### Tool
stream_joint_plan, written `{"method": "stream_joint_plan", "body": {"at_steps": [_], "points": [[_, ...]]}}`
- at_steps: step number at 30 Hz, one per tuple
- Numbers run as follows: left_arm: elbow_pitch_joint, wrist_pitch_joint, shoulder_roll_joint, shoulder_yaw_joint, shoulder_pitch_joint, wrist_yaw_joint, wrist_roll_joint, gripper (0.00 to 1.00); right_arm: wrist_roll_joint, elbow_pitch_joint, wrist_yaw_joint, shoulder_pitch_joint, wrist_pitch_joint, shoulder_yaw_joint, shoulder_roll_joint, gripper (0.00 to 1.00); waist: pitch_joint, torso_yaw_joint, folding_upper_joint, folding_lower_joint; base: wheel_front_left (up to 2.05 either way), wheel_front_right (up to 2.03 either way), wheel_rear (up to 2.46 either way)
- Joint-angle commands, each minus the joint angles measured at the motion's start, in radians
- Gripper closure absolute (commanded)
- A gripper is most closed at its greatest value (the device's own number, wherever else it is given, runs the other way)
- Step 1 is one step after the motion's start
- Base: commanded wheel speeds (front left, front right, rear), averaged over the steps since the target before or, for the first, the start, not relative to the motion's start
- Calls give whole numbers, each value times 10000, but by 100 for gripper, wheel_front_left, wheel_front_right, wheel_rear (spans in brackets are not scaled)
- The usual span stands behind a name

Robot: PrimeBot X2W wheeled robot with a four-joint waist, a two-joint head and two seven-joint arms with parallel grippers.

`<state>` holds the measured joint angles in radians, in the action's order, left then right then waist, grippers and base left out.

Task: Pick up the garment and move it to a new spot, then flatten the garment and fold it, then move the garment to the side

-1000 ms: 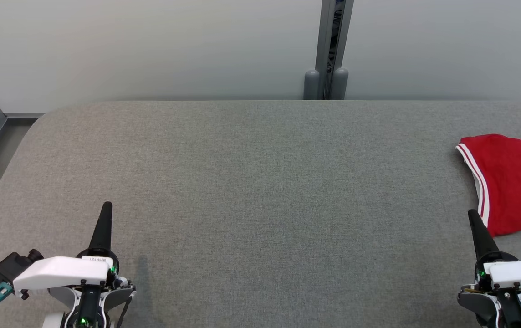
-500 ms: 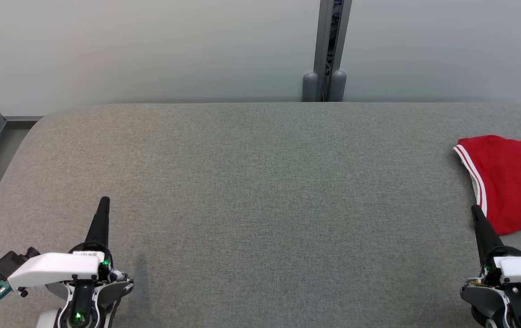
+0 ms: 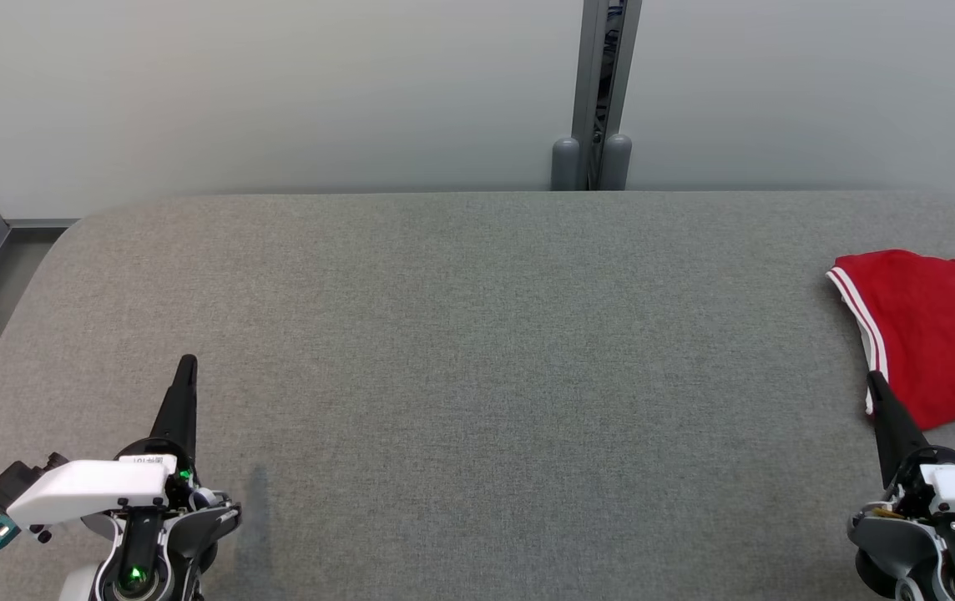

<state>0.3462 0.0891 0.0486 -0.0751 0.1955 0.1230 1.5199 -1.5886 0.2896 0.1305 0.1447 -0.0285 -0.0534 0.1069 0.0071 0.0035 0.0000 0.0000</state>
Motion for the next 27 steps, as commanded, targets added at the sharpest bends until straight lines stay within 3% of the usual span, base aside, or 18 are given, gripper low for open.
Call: {"method": "stream_joint_plan", "body": {"at_steps": [1, 12, 27], "points": [[10, 58, 64, -66, 255, 63, 208, 100, -212, 12, 4, 113, -63, -43, 91, 100, -7, -4, 0, 0, 0, 0, 0], [125, 261, 67, -160, 343, 115, 923, 100, -959, 73, 4, 181, -247, -135, 126, 100, -71, -36, 0, 0, 0, 0, 0], [121, 254, 61, -160, 339, 115, 897, 100, -890, 72, 4, 182, -260, -152, 99, 100, -71, -36, 0, 0, 0, 0, 0]]}}
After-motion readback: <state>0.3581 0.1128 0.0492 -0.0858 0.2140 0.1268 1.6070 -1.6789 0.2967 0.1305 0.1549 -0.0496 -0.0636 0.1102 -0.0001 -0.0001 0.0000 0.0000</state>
